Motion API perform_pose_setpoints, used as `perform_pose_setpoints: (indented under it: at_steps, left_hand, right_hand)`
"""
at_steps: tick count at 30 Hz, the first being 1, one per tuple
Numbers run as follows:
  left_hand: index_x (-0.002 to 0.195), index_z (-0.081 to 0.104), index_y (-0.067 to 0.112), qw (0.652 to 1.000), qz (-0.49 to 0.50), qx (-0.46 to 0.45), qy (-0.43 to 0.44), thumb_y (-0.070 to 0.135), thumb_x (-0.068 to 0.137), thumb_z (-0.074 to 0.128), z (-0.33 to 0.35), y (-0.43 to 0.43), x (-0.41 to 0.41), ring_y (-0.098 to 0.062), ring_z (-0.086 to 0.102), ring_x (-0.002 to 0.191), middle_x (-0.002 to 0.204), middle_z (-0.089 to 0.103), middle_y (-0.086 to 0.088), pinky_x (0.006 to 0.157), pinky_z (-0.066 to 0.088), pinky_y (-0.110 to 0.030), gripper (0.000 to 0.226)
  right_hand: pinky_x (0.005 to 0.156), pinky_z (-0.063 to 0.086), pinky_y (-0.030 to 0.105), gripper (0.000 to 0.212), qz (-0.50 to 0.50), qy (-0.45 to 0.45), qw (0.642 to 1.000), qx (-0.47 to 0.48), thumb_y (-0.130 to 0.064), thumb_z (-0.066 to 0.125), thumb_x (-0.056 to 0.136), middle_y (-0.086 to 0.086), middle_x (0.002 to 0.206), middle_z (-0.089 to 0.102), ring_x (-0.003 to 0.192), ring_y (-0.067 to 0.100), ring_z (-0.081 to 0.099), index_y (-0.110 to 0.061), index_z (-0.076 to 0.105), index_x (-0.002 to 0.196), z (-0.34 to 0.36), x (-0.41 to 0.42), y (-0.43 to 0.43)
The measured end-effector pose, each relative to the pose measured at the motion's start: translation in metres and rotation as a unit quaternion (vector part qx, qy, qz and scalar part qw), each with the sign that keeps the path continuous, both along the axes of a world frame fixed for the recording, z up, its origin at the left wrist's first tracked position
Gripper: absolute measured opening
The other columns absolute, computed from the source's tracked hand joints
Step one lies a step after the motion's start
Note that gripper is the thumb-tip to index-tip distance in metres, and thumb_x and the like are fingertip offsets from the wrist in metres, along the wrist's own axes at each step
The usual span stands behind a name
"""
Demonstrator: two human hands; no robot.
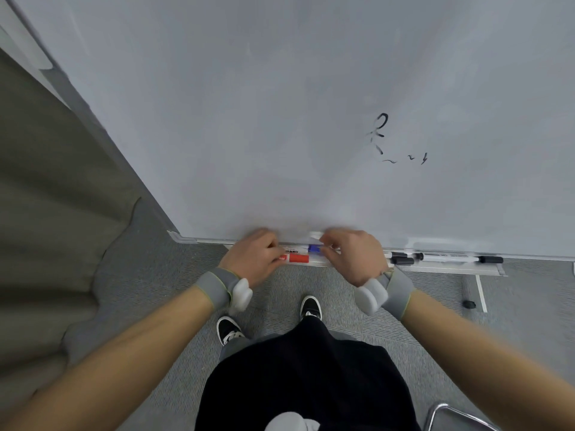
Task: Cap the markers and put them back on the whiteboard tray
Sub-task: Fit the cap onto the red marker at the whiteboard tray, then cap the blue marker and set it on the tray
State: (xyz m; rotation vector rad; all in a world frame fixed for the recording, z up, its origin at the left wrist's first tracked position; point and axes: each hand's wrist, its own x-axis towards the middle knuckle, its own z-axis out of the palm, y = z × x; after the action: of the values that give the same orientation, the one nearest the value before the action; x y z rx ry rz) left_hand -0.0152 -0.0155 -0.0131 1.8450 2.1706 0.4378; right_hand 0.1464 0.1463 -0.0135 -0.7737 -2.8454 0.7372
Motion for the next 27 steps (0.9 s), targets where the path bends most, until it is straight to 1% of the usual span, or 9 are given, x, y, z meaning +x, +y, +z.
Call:
perform_pose_setpoints:
  at_steps: [3,8,11,13,15,19,22,24,27]
  left_hand:
    - [0.079,0.071,0.001,1.0,-0.013,-0.013,0.014,0.013,0.075,0.077,-0.006,0.0,0.002,-0.033,0.059,0.071,0.072,0.061,-0.017,0.063,0.051,-0.037,0.014]
    - [0.092,0.067,0.001,1.0,-0.004,-0.022,0.022,0.014,0.08,0.071,-0.012,0.002,0.005,-0.034,0.058,0.082,0.084,0.063,-0.018,0.072,0.051,-0.042,0.017]
    - [0.088,0.066,0.002,1.0,0.005,-0.013,0.021,0.012,0.078,0.073,-0.013,0.004,0.005,-0.033,0.059,0.079,0.081,0.064,-0.018,0.068,0.052,-0.039,0.016]
    - [0.085,0.066,0.001,0.999,0.024,-0.025,0.029,0.003,0.078,0.071,-0.013,0.005,0.006,-0.034,0.06,0.078,0.08,0.063,-0.018,0.061,0.051,-0.039,0.009]
    - [0.088,0.066,0.002,0.996,0.049,-0.054,0.047,-0.004,0.076,0.067,-0.016,0.007,0.005,-0.035,0.059,0.08,0.085,0.062,-0.018,0.056,0.047,-0.038,0.013]
    - [0.098,0.063,0.006,0.986,0.067,-0.122,0.093,0.007,0.087,0.057,-0.022,0.015,0.006,-0.031,0.056,0.092,0.098,0.059,-0.014,0.059,0.041,-0.035,0.013]
    - [0.094,0.062,0.004,0.983,0.073,-0.128,0.112,0.006,0.086,0.056,-0.021,0.017,0.01,-0.032,0.055,0.09,0.095,0.058,-0.015,0.056,0.036,-0.034,0.01]
    - [0.091,0.061,0.001,0.985,0.061,-0.111,0.115,-0.002,0.081,0.057,-0.021,0.015,0.013,-0.035,0.055,0.085,0.09,0.06,-0.018,0.059,0.044,-0.038,0.011]
    - [0.09,0.062,-0.001,0.986,0.054,-0.084,0.13,-0.007,0.073,0.058,-0.024,0.008,0.016,-0.035,0.057,0.078,0.084,0.062,-0.02,0.065,0.051,-0.042,0.019]
  right_hand:
    - [0.065,0.051,0.036,0.012,0.029,-0.039,0.998,0.035,-0.026,0.062,0.084,0.002,0.095,0.072,0.089,0.031,0.064,-0.02,0.066,0.094,-0.011,-0.002,-0.001]
    - [0.065,0.05,0.037,0.017,0.068,-0.078,0.993,0.063,-0.024,0.058,0.087,0.004,0.1,0.071,0.094,0.032,0.062,-0.016,0.063,0.101,-0.022,-0.005,-0.004]
    - [0.064,0.048,0.036,0.017,0.077,-0.087,0.99,0.079,-0.027,0.055,0.089,0.004,0.099,0.071,0.095,0.031,0.062,-0.016,0.062,0.1,-0.025,-0.006,-0.005]
    - [0.062,0.048,0.036,0.016,0.078,-0.078,0.991,0.079,-0.026,0.056,0.088,0.006,0.095,0.072,0.092,0.032,0.063,-0.015,0.063,0.098,-0.026,-0.007,-0.005]
    - [0.06,0.048,0.036,0.015,0.077,-0.078,0.99,0.083,-0.025,0.057,0.087,0.007,0.092,0.072,0.089,0.032,0.064,-0.014,0.063,0.096,-0.028,-0.008,-0.006]
    - [0.057,0.048,0.035,0.014,0.073,-0.081,0.989,0.096,-0.024,0.056,0.087,0.005,0.09,0.072,0.087,0.031,0.064,-0.013,0.063,0.093,-0.033,-0.009,-0.01]
    - [0.058,0.049,0.035,0.015,0.067,-0.072,0.99,0.1,-0.024,0.056,0.089,0.004,0.091,0.072,0.088,0.03,0.064,-0.014,0.065,0.096,-0.035,-0.008,-0.011]
    - [0.057,0.05,0.034,0.015,0.058,-0.061,0.991,0.101,-0.023,0.056,0.09,0.004,0.09,0.072,0.088,0.03,0.064,-0.014,0.066,0.097,-0.035,-0.007,-0.012]
    - [0.051,0.049,0.034,0.009,0.04,-0.019,0.995,0.091,-0.018,0.065,0.084,0.006,0.083,0.072,0.082,0.031,0.066,-0.012,0.068,0.09,-0.032,-0.005,-0.016]
